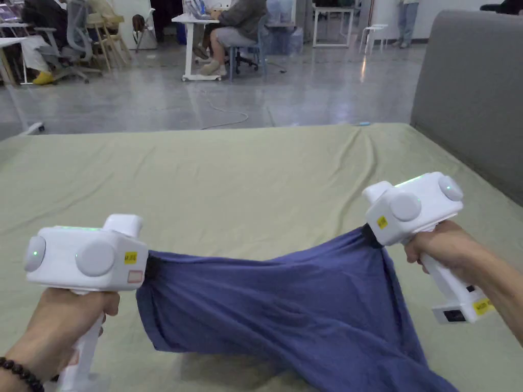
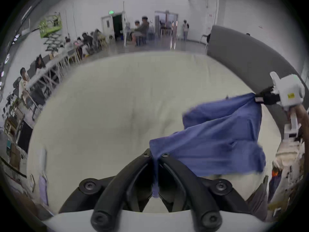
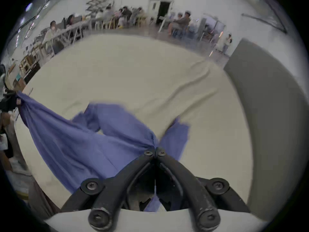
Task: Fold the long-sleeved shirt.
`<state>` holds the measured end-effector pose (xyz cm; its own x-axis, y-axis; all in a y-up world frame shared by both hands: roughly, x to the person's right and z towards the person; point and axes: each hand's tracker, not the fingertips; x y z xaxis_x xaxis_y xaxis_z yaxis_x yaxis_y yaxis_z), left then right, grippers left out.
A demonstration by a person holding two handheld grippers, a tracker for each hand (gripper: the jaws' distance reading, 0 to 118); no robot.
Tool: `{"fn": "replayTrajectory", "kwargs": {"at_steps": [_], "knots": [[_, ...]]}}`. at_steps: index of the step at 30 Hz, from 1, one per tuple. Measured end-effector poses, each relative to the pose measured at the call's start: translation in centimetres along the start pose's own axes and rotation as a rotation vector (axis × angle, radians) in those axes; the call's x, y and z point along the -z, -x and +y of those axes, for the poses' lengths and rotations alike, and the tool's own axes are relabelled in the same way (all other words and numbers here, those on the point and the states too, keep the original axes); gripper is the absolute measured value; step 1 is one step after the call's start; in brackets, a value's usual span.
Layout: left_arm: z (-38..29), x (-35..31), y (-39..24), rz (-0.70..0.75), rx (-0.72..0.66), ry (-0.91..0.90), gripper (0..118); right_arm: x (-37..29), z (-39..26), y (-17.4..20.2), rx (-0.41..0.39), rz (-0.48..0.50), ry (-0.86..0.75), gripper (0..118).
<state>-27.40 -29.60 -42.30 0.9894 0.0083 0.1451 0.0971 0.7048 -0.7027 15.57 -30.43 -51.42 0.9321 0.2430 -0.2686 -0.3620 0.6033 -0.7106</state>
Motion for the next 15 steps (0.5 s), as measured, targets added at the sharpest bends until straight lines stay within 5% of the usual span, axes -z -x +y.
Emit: {"fn": "replayTrajectory", "kwargs": {"at_steps": [4,8,15], "knots": [[9.1,-2.1,-0.8,0.004,-0.016,-0.139,0,-6.2,6.2,-5.0,0.094,-0.043,-0.144,0],[18.2,-4.2,-1.9,0.045,-0.014,-0.279,0,-11.1,12.8,-7.8,0.013,-0.245,-0.269,0],[30.5,-8.6,-1.8,0.066,-0.080,-0.462,0,-17.1,22.6,-11.7,0.093,-0.462,-0.480,0]]}}
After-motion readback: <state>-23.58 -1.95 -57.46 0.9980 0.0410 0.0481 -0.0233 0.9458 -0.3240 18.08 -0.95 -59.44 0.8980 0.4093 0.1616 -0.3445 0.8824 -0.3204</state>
